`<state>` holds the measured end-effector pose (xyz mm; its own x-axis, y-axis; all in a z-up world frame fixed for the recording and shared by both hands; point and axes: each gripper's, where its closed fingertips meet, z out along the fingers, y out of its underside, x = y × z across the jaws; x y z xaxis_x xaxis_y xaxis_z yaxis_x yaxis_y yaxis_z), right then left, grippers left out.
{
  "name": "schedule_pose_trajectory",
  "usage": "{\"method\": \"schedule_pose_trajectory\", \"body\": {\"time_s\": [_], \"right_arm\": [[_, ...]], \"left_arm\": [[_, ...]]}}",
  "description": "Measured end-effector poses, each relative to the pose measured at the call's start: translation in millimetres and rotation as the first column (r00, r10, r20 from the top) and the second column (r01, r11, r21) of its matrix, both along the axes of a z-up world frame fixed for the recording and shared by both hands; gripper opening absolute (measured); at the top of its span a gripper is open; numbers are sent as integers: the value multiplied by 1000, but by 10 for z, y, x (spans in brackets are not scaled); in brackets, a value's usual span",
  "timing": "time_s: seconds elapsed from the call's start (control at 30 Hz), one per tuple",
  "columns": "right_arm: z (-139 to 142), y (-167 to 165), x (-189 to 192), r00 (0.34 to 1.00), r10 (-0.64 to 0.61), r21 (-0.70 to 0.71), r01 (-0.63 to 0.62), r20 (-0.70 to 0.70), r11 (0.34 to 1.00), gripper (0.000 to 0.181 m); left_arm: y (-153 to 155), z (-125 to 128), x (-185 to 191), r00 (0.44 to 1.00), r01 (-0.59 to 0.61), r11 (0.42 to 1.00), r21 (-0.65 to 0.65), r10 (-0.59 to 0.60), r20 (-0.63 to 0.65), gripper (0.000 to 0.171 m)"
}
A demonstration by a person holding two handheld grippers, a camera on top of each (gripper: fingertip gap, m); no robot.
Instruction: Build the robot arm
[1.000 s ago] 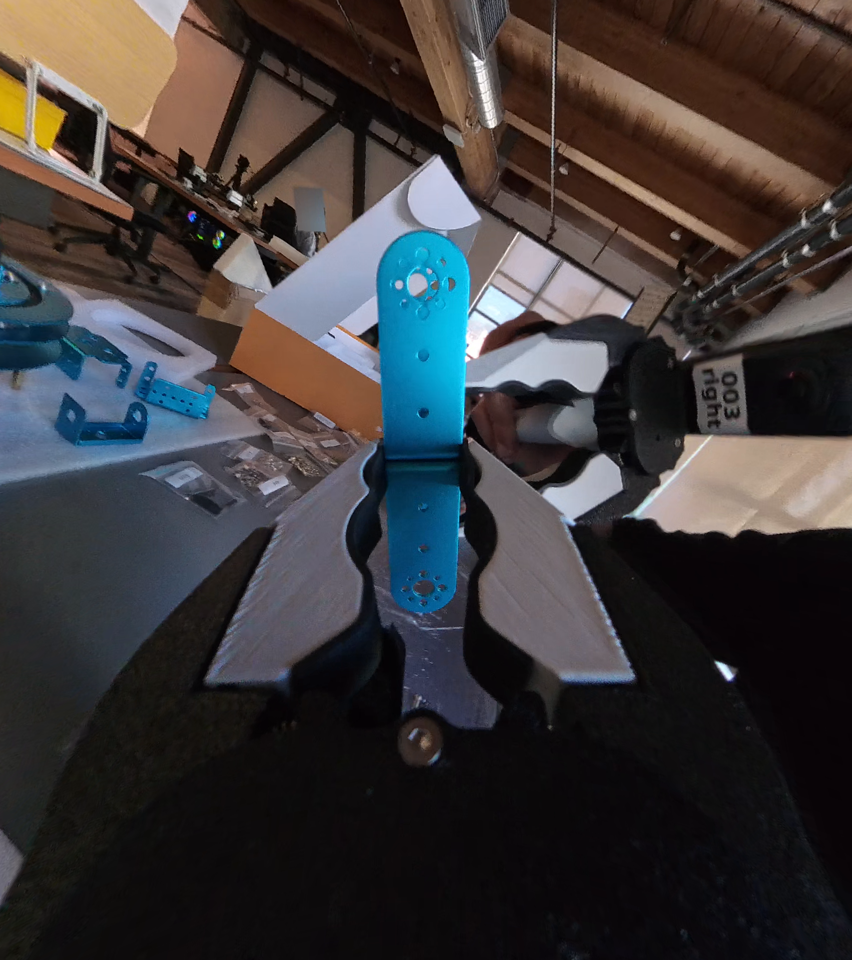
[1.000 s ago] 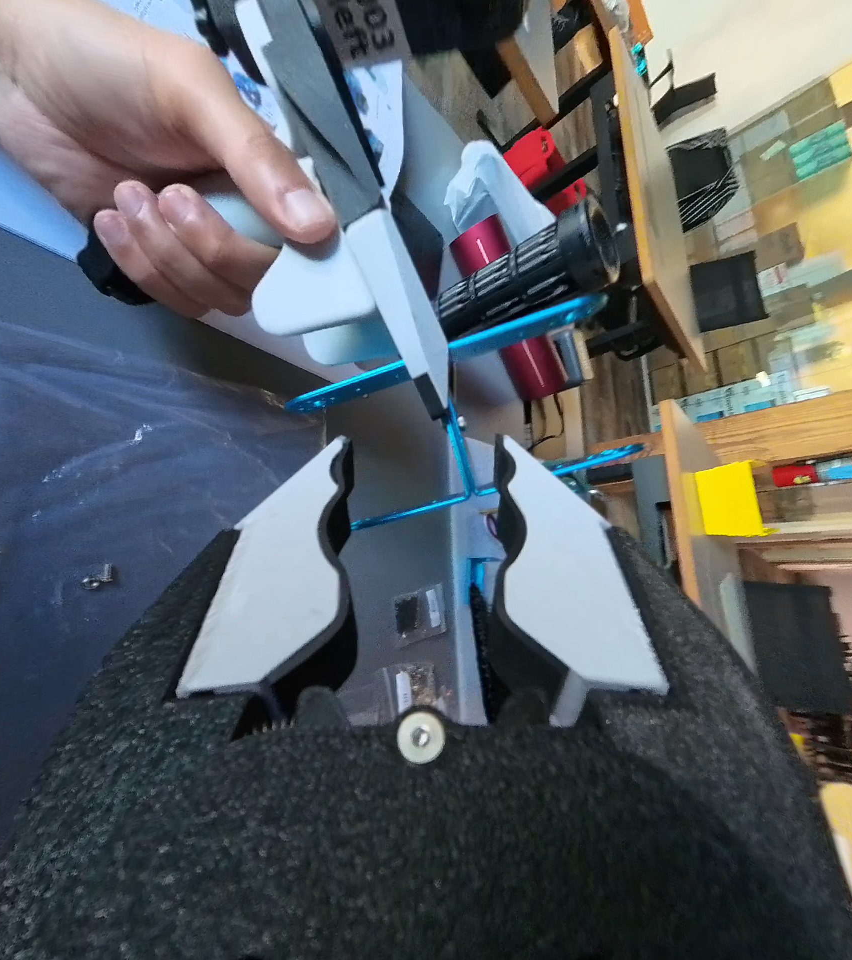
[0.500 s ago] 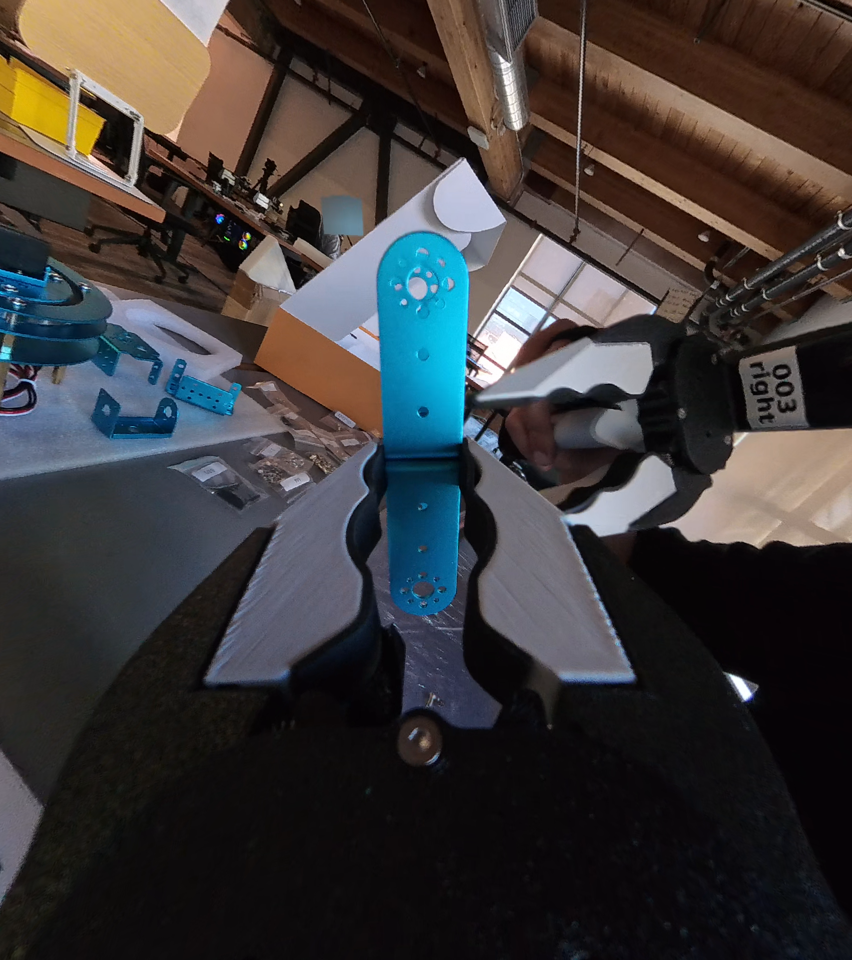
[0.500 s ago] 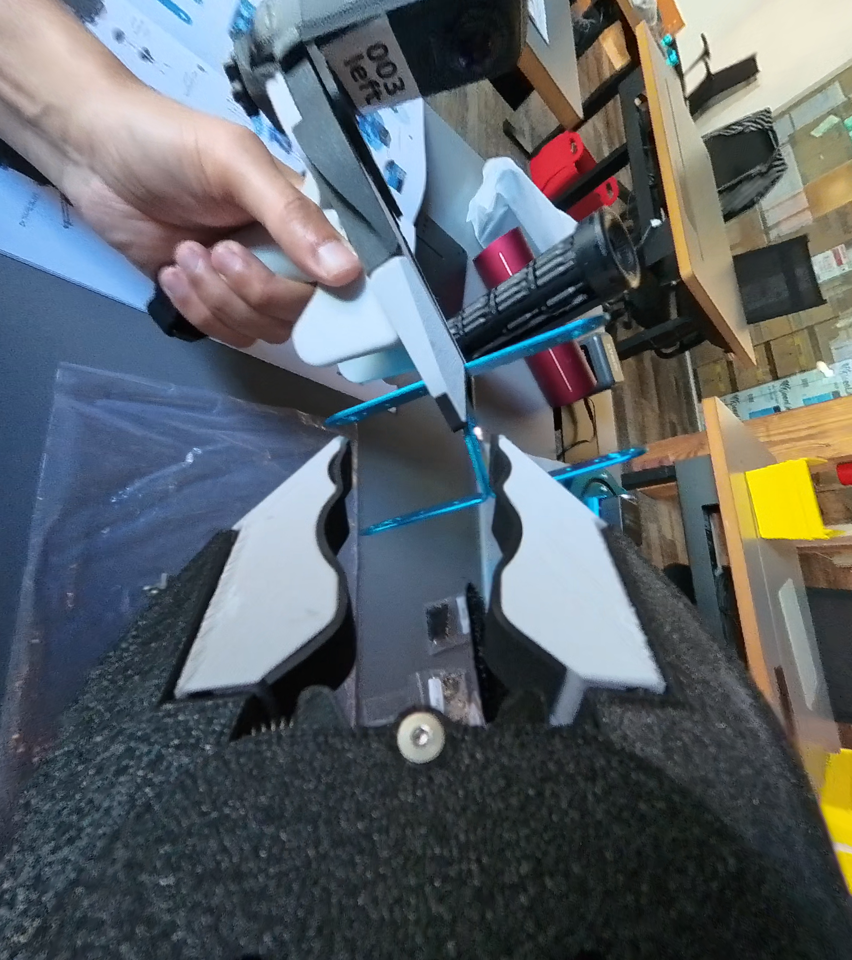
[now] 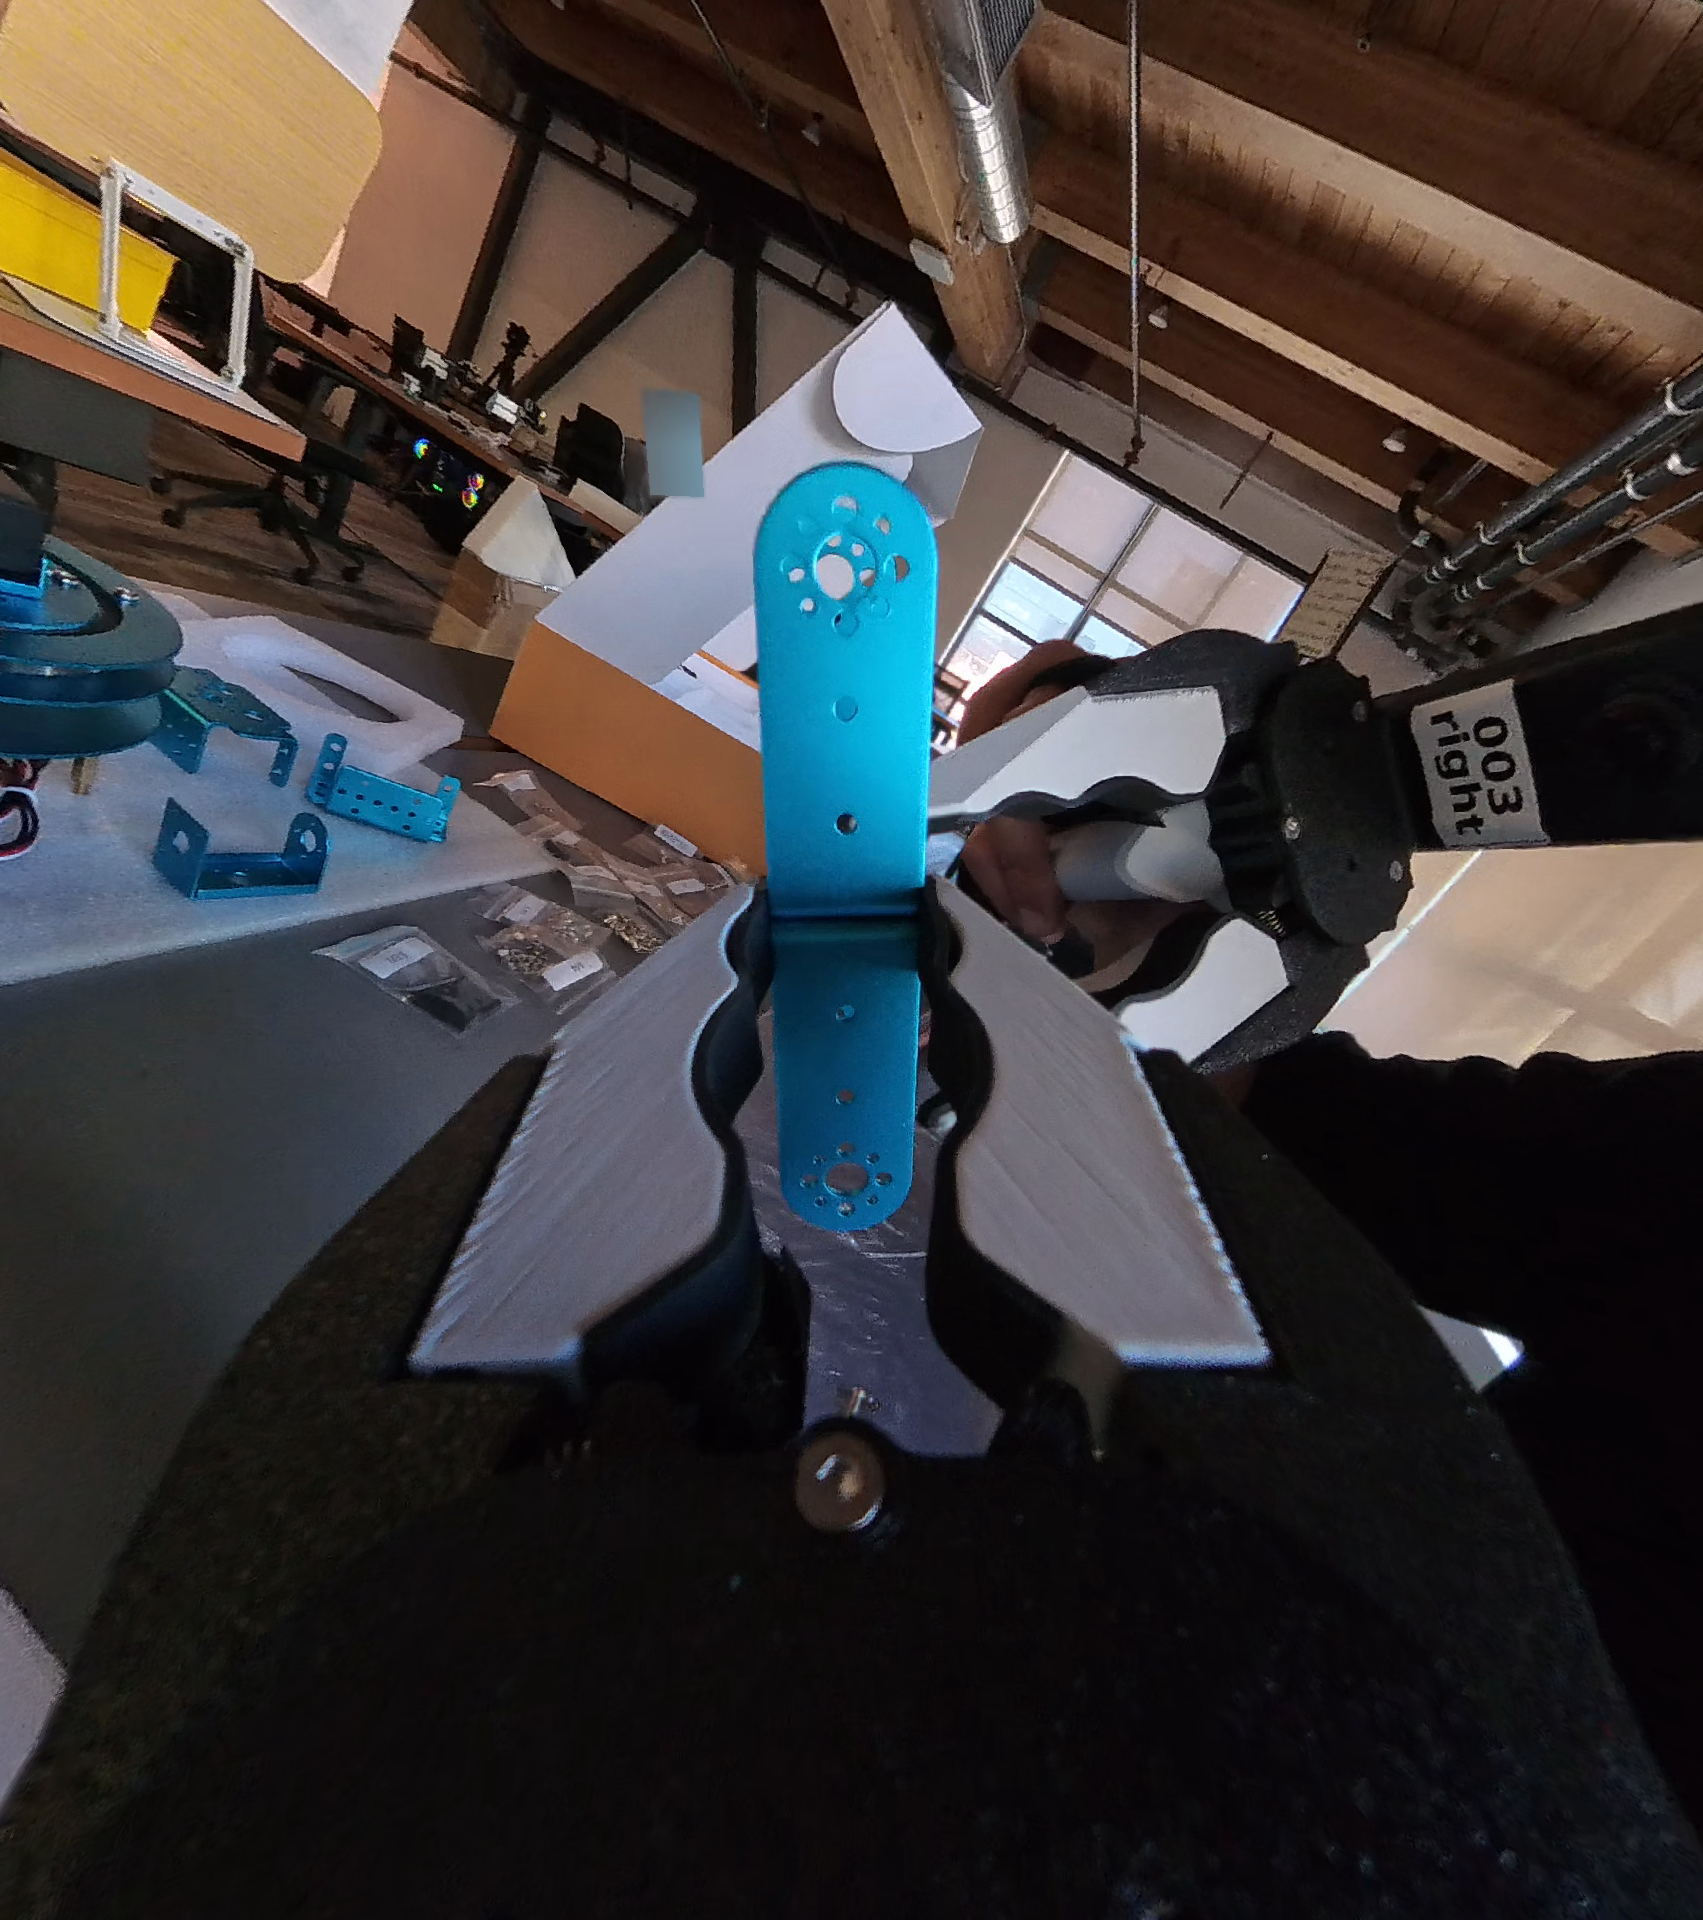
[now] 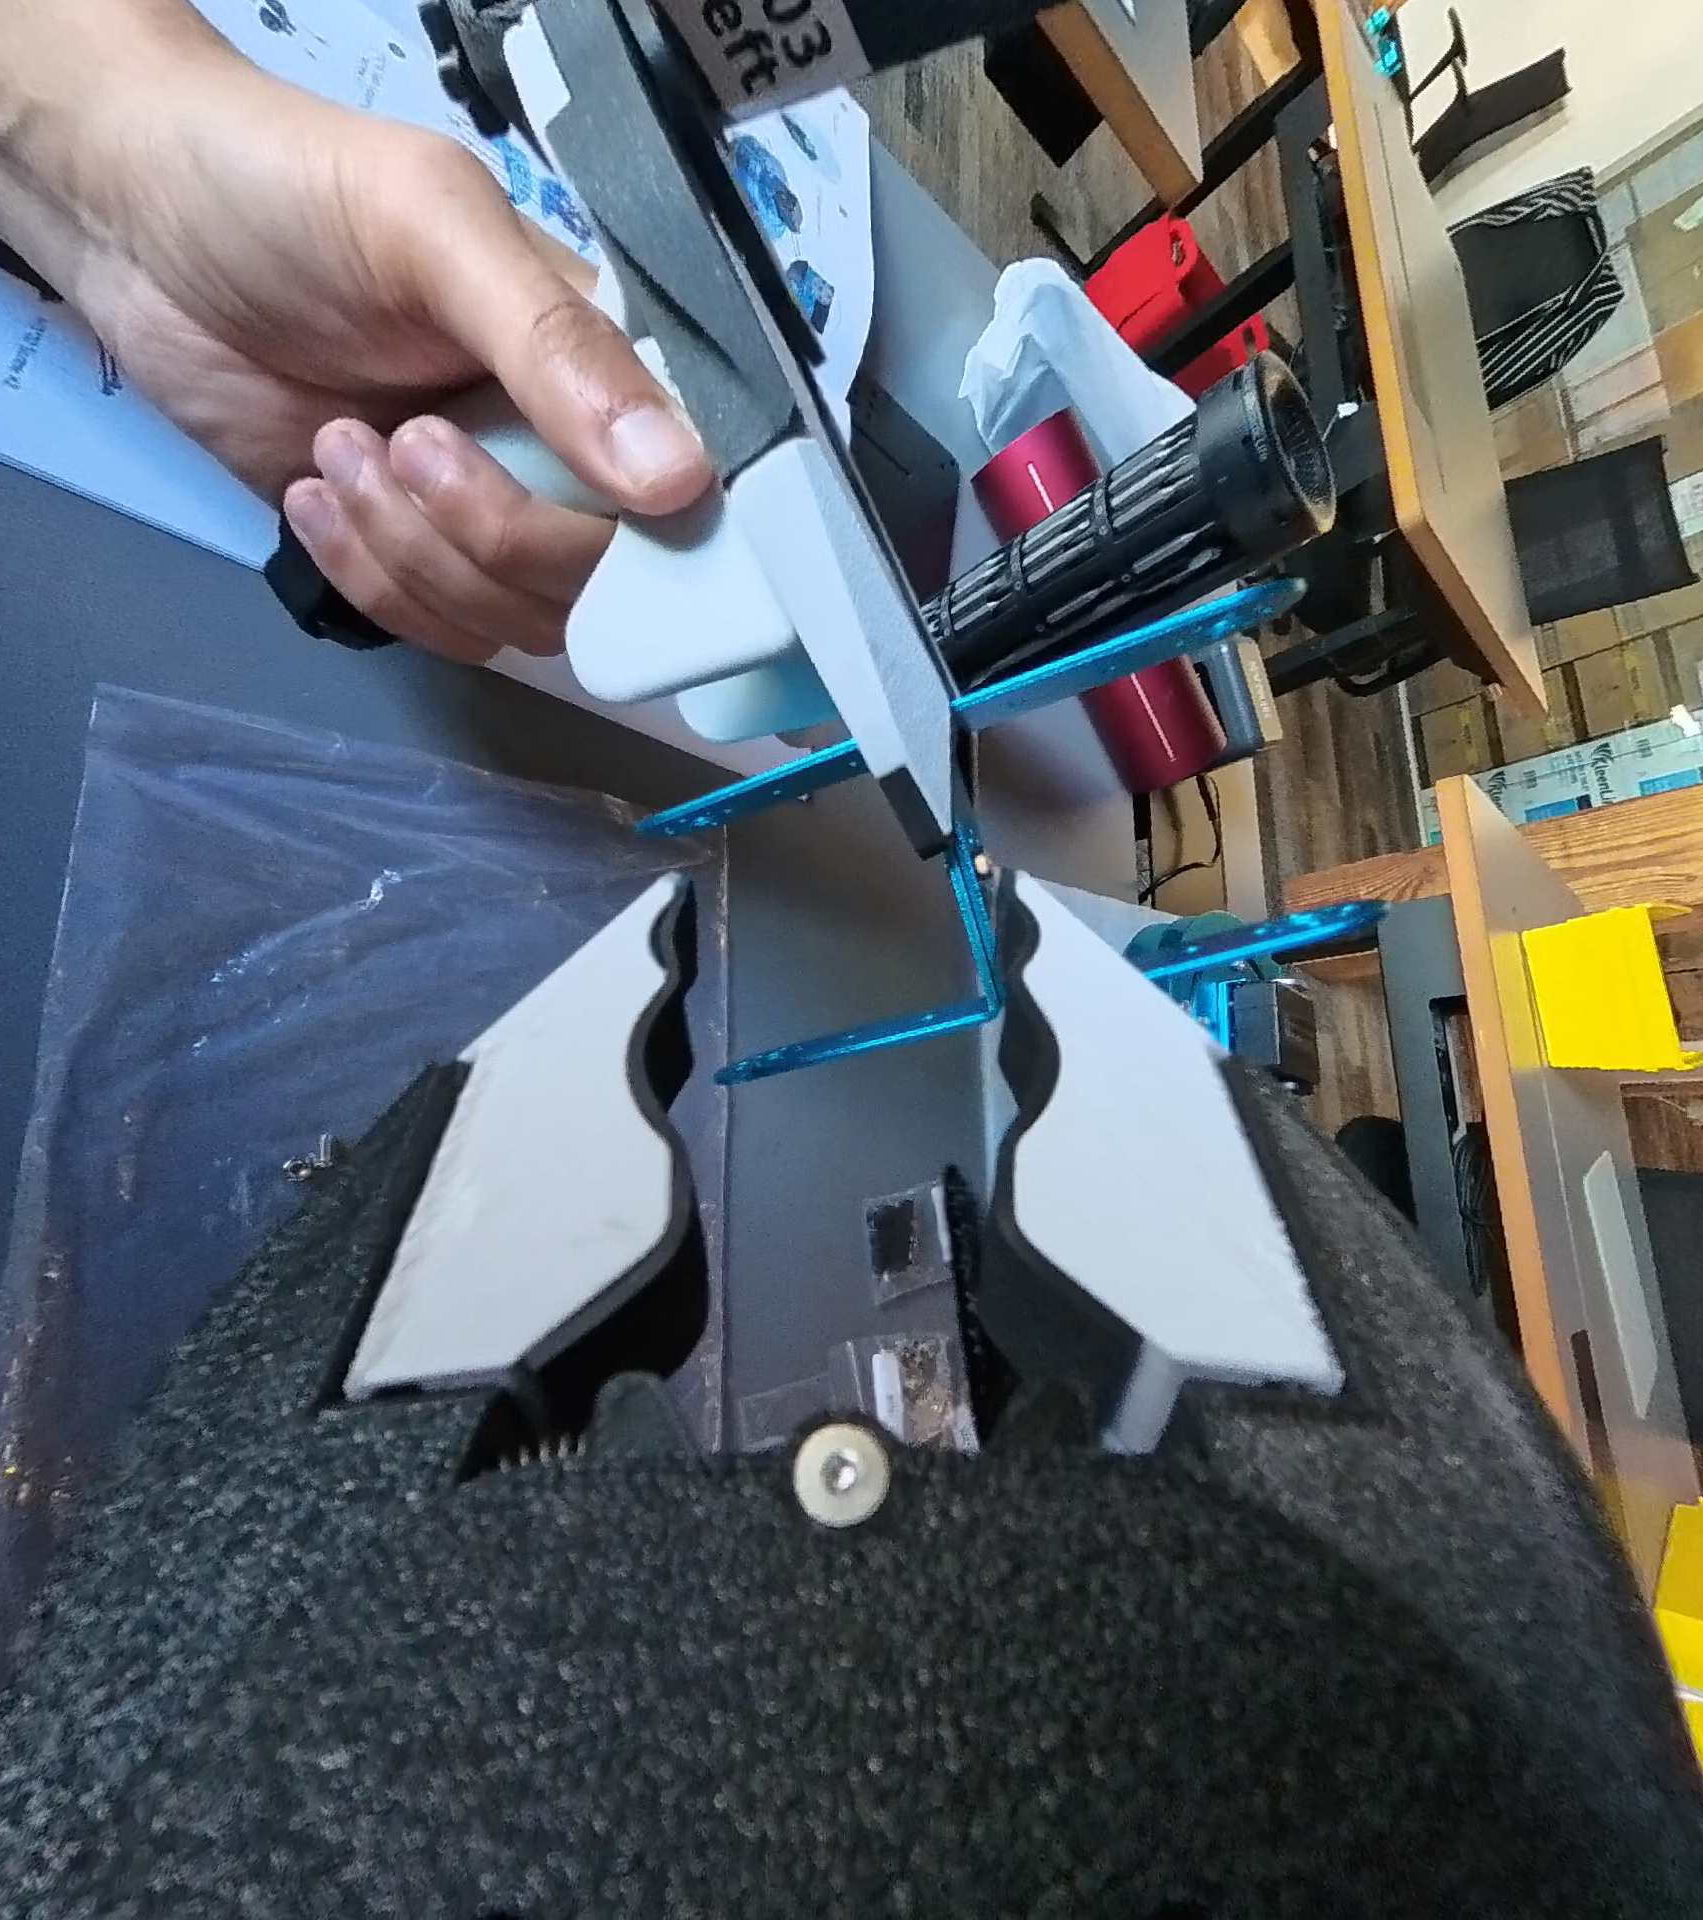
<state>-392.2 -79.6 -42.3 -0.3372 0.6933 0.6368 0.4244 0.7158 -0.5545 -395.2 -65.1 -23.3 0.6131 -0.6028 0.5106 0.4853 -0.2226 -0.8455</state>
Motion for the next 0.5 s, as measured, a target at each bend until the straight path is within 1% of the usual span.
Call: {"method": "schedule_pose_trajectory", "body": {"time_s": [0.13, 0.2, 0.3, 0.37, 0.5], "right_arm": [[64, -50, 24, 1000, 11, -14, -11, -10, 1000, 55], [38, -49, 20, 1000, 10, -5, -10, -3, 1000, 57], [-45, -40, -5, 1000, 6, -8, -6, 15, 1000, 62], [-87, -12, -14, 1000, 0, 7, 0, 23, 1000, 61], [26, 1, 12, 1000, -6, 9, 6, -4, 1000, 60]], "left_arm": [[-1, 15, -38, 1000, -7, 1000, 0, 7, 5, 26], [2, 10, -40, 1000, -13, 1000, -1, 13, 2, 26], [-14, 0, 21, 1000, 9, 1000, 1, -8, -7, 25], [-10, -17, 48, 1000, 5, 1000, 2, -5, -30, 26], [1, -12, -6, 1000, -6, 1000, -2, 6, -19, 25]]}}
